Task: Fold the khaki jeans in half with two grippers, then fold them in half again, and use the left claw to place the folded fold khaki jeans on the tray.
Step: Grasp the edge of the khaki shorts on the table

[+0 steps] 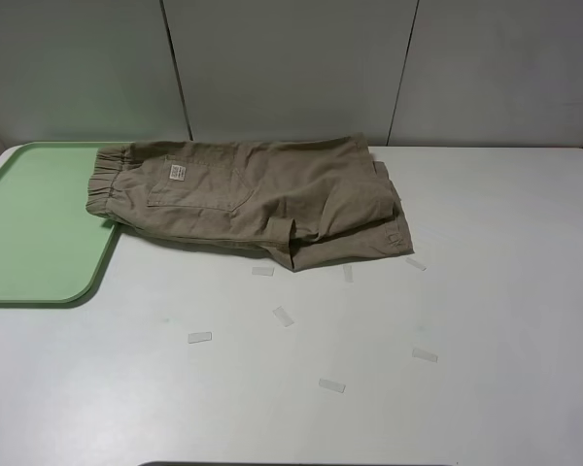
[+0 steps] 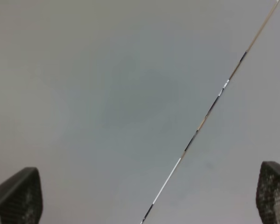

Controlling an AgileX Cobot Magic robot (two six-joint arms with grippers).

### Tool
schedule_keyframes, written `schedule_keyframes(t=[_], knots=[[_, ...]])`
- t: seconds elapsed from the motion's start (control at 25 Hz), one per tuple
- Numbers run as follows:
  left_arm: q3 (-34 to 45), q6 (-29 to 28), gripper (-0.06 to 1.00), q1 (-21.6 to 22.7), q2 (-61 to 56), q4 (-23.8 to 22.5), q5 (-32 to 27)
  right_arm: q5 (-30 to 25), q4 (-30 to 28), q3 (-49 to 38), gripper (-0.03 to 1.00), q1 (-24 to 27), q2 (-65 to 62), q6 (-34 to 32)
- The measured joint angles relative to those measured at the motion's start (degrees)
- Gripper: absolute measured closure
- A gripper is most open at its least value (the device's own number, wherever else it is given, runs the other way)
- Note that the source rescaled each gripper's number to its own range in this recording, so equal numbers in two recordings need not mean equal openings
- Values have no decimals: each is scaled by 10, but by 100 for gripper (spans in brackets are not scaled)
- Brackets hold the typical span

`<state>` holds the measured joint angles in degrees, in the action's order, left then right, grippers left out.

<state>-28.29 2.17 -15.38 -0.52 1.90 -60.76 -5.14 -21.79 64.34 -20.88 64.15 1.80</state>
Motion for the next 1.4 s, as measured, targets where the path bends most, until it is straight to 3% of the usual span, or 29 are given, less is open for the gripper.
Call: schedule_keyframes(t=[0.12,0.24,0.6,0.72,1.08,1.4], knots=[[0,1,-6,0,0,0,0,-5,8,0,-2,0,0,0],[0,1,-6,0,0,0,0,-45,37,1,-2,0,2,0],[0,2,-6,0,0,0,0,-194,177,2,-2,0,103,1],[0,2,-6,0,0,0,0,-217,218,2,-2,0,148,17],[0,2,-6,0,0,0,0,-220,357,2,-2,0,263,140],[0,2,-6,0,0,0,0,-214,592,2,-2,26,338,343]])
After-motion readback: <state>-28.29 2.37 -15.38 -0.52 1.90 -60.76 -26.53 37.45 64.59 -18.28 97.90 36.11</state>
